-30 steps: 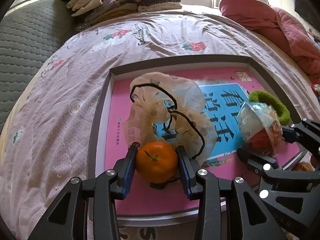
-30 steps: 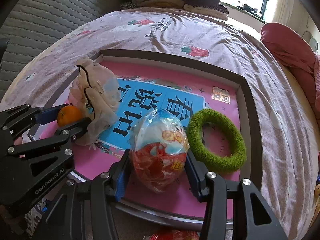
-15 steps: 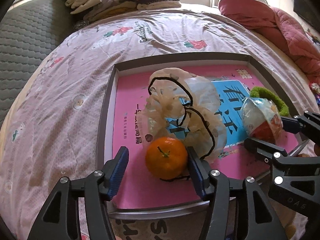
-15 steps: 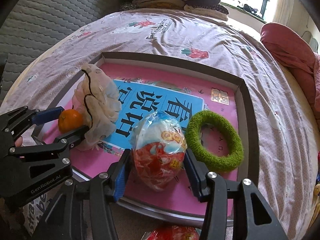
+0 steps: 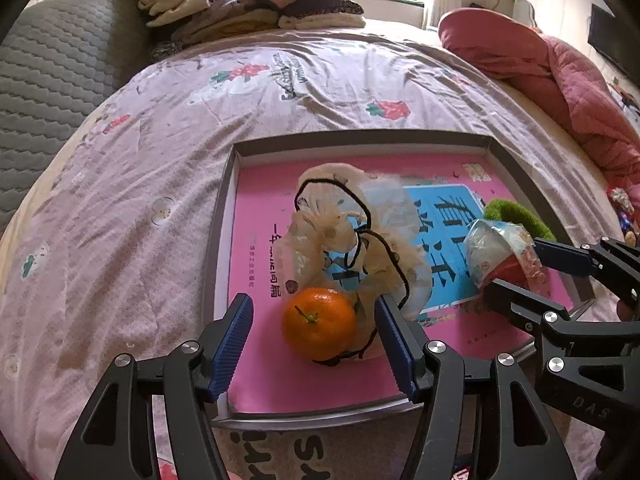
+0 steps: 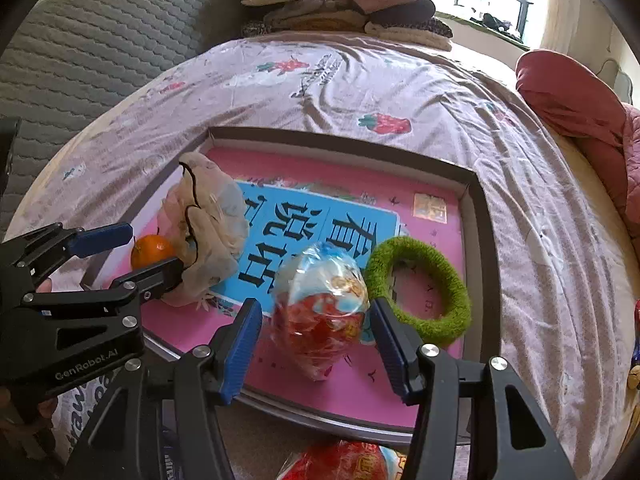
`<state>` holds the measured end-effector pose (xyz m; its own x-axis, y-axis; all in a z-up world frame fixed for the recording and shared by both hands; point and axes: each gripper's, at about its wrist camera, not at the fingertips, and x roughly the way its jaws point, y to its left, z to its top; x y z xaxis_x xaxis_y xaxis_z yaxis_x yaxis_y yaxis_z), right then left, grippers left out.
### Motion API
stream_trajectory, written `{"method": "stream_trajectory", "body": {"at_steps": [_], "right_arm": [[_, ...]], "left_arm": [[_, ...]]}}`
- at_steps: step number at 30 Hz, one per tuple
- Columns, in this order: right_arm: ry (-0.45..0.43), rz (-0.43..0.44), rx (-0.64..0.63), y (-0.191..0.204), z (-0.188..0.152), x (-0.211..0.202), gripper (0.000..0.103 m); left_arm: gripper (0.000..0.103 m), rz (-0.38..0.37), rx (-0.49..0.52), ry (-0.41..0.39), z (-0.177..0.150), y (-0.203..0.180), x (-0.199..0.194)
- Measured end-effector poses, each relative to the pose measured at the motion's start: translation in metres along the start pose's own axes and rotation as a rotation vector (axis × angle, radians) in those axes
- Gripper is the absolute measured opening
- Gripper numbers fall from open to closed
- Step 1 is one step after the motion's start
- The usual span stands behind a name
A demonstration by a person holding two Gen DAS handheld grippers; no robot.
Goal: Organize objects
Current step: 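Lower the orange beside the mesh bag and open the left gripper while the right releases the egg, then withdraw both grippers from the tray toward the cookie packet and walnut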
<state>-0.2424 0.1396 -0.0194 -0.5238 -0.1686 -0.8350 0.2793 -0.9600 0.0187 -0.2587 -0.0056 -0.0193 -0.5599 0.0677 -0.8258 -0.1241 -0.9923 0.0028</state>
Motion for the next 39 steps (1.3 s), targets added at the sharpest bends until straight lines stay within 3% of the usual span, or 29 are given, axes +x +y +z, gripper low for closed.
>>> {"method": "stream_trajectory", "body": {"at_steps": [24,30,39], "right_arm": [[-0.134,0.006,0.017,-0.007,0.009,-0.056,0.056],[-0.164,-0.004,0.013,-0.007,0.005,-0.072,0.056],[-0.224,-0.015,0.013,-0.008,-0.001,-0.096,0.062]], "left_arm": [[0.066,-0.006,-0.028,-0.137,0.012,-0.008,-0.068],[0.070,0.023,-0.028,-0.194,0.009,-0.012,-0.090],[0.075,-0.023,-0.031,-0.234,-0.004,-0.025,-0.117]]}}
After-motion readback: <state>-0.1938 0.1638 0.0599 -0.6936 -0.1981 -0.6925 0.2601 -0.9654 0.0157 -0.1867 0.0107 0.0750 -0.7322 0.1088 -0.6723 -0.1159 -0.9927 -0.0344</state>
